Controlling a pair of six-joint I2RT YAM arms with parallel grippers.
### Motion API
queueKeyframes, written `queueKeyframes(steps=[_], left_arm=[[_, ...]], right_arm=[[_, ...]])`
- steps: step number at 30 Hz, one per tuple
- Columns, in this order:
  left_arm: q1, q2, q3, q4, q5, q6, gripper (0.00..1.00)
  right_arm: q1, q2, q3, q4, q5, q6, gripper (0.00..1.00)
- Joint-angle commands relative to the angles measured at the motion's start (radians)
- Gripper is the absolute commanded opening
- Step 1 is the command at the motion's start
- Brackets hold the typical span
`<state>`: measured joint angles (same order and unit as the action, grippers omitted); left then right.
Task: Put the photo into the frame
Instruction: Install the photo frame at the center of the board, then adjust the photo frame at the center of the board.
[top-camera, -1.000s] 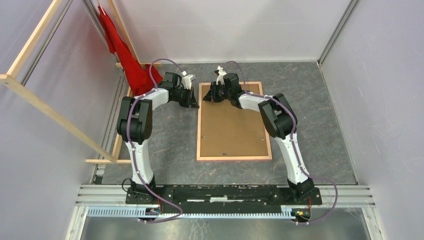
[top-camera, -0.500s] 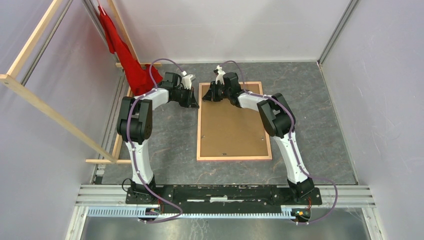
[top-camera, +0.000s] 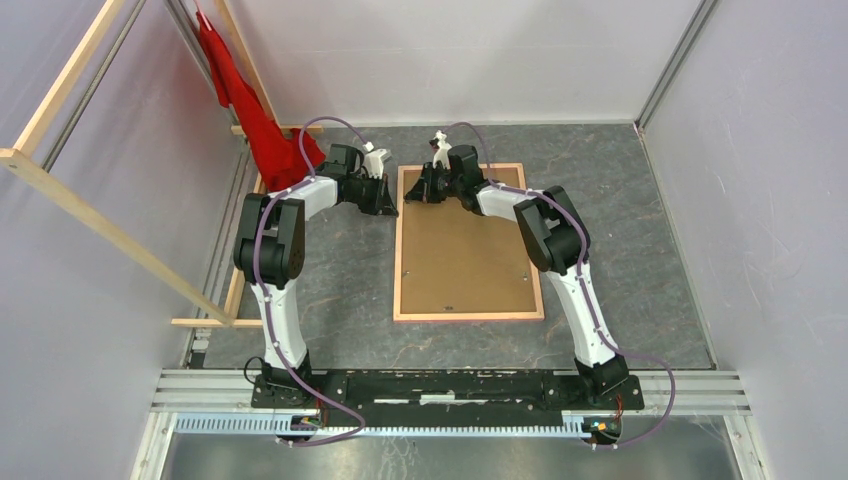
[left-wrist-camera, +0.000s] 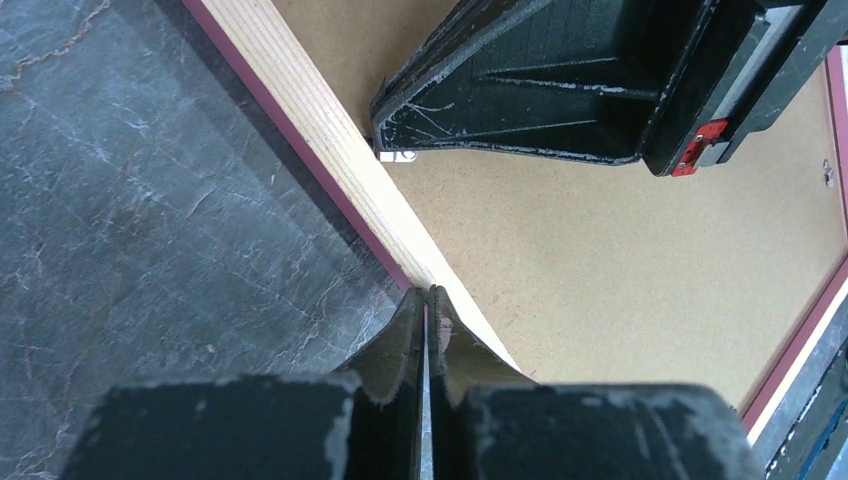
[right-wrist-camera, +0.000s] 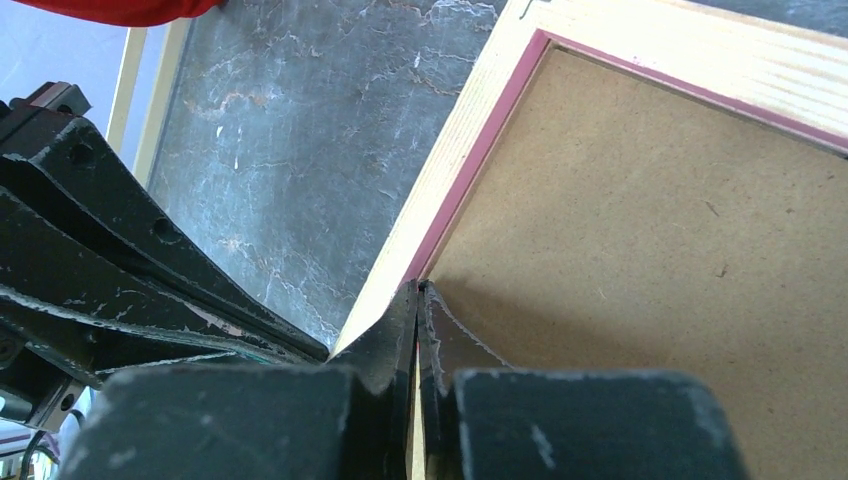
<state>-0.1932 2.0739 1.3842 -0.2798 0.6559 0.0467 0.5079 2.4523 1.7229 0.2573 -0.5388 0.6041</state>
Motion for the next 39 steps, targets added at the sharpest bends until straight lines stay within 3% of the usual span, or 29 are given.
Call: queueKeyframes(steps=[1, 6, 10, 16, 20, 23, 27, 30, 36, 39], left_arm=[[-0.045, 0.023, -0.03, -0.001, -0.04, 0.028, 0.03], [-0.045, 0.019, -0.03, -0.004, -0.049, 0.03, 0.02], [-0.045, 0.003, -0.028, -0.028, -0.039, 0.046, 0.02], [-0.041, -0.063, -0.071, -0.071, -0.052, 0.121, 0.04], [-0.042, -0.102, -0.123, -0.089, -0.082, 0.179, 0.08], [-0.043, -0.134, -0.148, -0.111, -0.098, 0.217, 0.17], [-0.051, -0.179, -0.186, -0.144, -0.12, 0.279, 0.31], [-0.069, -0.212, -0.228, -0.169, -0.16, 0.328, 0.34], [-0.172, -0.274, -0.346, -0.176, -0.225, 0.373, 0.29], [-0.274, -0.304, -0.404, -0.157, -0.248, 0.375, 0.3]], right_arm=[[0.02, 0.005, 0.05, 0.013, -0.072, 0.017, 0.03], [0.001, -0.021, 0.065, 0.002, -0.053, 0.009, 0.06], [-0.036, -0.087, 0.066, -0.039, -0.002, -0.006, 0.16], [-0.127, -0.308, -0.098, -0.128, 0.196, -0.119, 0.71], [-0.217, -0.471, -0.275, -0.178, 0.365, -0.147, 0.87], [-0.288, -0.573, -0.412, -0.195, 0.479, -0.144, 0.92], [-0.377, -0.672, -0.594, -0.164, 0.506, -0.108, 0.96], [-0.402, -0.684, -0.66, -0.136, 0.475, -0.102, 0.97], [-0.384, -0.532, -0.602, -0.075, 0.273, -0.031, 0.98], [-0.332, -0.39, -0.435, -0.116, 0.172, -0.008, 0.97]])
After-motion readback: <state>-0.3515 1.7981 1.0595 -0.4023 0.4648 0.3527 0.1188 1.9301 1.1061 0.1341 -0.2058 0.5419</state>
